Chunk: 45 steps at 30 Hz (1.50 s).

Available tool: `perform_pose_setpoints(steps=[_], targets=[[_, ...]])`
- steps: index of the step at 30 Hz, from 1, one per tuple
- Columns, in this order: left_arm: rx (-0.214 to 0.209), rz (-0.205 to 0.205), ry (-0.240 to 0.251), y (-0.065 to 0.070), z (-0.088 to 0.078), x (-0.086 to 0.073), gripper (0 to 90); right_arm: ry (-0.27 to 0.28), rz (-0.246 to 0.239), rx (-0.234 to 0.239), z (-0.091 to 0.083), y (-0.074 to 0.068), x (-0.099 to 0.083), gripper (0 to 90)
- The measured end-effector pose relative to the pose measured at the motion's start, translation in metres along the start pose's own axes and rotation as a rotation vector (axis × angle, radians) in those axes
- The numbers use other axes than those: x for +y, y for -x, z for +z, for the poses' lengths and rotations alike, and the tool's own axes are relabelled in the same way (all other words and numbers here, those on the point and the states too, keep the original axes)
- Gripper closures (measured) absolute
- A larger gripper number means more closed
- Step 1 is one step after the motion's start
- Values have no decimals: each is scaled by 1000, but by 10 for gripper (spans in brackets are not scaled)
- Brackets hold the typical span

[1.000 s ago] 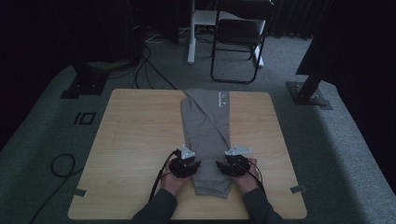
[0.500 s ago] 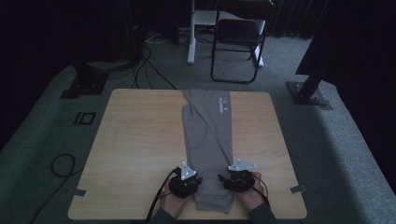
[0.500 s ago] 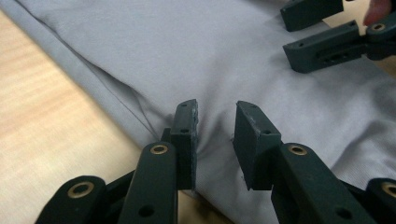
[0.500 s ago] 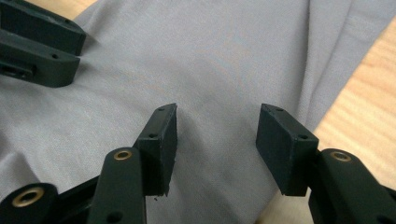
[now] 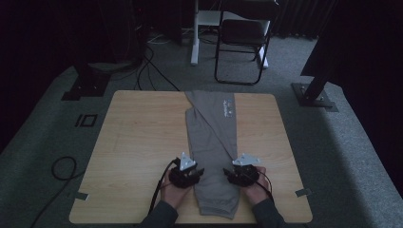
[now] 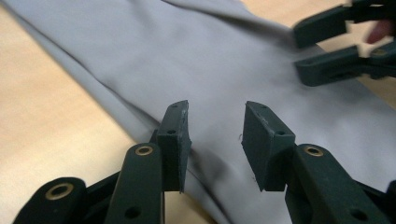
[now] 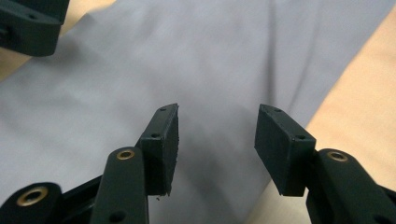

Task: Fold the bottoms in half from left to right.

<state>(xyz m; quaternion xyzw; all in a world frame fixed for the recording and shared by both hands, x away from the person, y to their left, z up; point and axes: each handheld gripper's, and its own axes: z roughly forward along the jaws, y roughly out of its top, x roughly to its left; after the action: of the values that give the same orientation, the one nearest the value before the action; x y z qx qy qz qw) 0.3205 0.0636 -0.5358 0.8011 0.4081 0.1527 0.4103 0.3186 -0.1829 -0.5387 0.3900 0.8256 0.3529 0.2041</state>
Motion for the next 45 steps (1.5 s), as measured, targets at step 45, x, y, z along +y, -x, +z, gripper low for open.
perform_pose_setpoints(steps=[45], targets=[[159, -59, -29, -59, 62, 38, 645, 13, 157, -146, 66, 95, 56, 688]])
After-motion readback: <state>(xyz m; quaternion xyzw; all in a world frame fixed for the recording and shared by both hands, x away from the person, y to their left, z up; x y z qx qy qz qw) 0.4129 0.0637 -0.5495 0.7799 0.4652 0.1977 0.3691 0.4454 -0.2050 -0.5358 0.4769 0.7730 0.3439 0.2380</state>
